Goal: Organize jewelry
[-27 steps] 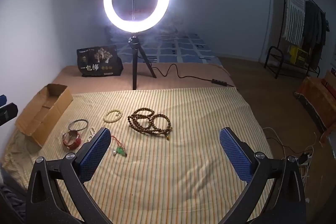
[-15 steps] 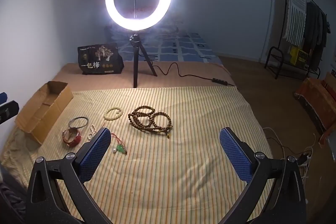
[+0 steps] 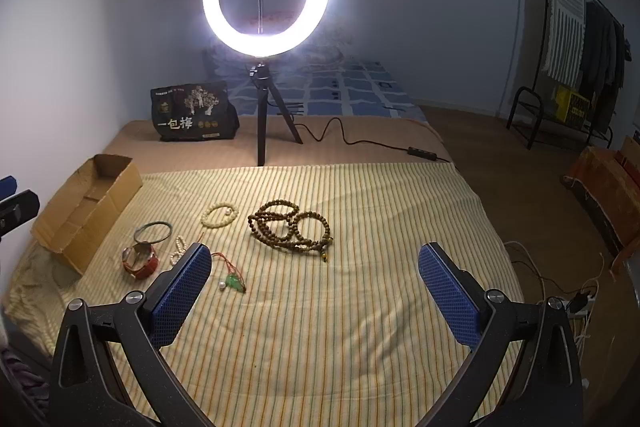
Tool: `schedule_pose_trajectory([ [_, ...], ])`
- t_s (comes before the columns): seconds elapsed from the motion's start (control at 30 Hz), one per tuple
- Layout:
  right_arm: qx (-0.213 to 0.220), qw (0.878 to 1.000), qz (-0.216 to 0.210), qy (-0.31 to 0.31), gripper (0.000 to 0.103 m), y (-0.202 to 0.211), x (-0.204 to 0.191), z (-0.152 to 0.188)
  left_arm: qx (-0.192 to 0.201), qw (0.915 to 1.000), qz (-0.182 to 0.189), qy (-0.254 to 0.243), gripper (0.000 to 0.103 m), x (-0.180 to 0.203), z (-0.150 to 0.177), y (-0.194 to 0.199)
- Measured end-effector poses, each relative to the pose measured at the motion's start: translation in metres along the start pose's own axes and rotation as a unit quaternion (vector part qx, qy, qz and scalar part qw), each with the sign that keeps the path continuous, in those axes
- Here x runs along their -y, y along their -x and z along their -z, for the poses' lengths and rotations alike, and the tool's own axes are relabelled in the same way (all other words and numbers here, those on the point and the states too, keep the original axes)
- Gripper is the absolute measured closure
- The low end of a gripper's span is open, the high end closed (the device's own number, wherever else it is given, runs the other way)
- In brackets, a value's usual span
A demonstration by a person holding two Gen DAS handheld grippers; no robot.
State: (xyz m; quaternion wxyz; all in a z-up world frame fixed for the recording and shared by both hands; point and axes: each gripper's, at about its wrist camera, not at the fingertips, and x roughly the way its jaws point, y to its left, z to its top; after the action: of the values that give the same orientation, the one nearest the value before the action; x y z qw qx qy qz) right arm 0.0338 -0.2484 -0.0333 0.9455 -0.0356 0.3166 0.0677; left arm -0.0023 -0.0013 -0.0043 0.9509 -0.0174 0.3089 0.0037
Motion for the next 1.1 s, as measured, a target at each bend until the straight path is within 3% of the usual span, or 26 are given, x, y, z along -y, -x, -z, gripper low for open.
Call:
schedule_pose_trajectory([
  [1.1, -0.014, 1.0, -0.008, -0.003, 0.0, -0.002, -0.002, 0.0018, -0.001, 1.0, -0.001, 0.003, 0.0, -0.0049, -0.0032, -0.0002],
])
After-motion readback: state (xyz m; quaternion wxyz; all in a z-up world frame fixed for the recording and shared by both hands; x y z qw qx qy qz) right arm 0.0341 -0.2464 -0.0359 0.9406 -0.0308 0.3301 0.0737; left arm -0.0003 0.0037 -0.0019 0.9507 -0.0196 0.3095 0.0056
